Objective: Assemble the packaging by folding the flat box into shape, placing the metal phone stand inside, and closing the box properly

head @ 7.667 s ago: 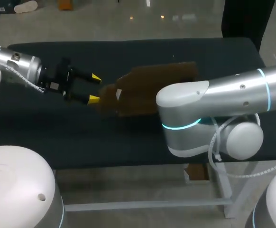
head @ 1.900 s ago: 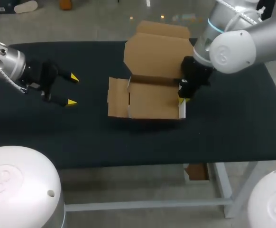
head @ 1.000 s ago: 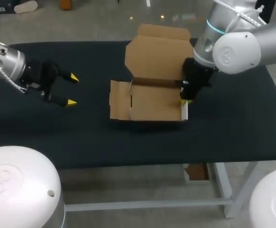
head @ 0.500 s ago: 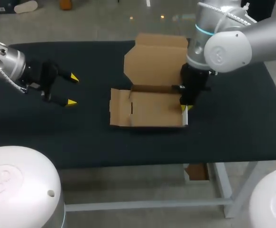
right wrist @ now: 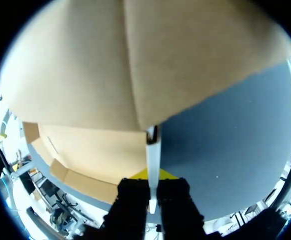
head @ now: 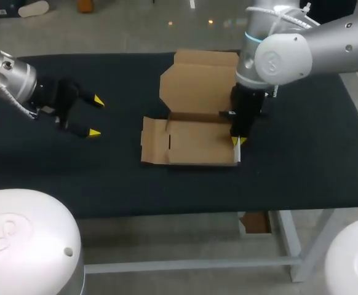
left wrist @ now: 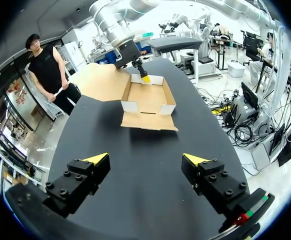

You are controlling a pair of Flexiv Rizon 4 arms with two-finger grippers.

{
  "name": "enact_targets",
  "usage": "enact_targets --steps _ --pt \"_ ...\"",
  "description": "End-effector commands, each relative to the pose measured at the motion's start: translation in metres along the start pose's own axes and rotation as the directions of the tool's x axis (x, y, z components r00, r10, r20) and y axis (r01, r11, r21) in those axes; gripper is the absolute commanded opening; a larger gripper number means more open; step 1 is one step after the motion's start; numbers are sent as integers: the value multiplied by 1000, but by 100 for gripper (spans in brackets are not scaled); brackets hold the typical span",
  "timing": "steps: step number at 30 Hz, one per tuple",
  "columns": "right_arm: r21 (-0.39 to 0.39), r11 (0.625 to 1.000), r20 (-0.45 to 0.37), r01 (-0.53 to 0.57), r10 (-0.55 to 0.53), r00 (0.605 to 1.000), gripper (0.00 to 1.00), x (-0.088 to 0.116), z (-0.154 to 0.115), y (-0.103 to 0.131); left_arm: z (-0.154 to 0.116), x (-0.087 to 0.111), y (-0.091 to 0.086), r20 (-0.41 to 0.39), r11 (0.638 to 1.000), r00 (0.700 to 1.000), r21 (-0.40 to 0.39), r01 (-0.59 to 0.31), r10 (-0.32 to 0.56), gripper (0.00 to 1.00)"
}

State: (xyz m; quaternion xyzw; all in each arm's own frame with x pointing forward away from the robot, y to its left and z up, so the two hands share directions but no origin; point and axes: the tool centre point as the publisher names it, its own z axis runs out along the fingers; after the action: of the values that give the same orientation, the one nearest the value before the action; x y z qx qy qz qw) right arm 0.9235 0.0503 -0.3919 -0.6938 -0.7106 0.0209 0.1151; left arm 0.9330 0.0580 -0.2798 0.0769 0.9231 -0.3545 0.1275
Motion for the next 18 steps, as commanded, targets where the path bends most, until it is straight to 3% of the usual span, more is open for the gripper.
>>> enact_targets --steps 1,18 --pt "62 998 4 -2 2 1000 0 1 2 6 -1 -11 -10 -35 999 999 -32 0 -1 100" --pt "190 981 15 23 -26 1000 0 3 12 12 3 -15 -12 -72 999 997 -44 -8 5 100"
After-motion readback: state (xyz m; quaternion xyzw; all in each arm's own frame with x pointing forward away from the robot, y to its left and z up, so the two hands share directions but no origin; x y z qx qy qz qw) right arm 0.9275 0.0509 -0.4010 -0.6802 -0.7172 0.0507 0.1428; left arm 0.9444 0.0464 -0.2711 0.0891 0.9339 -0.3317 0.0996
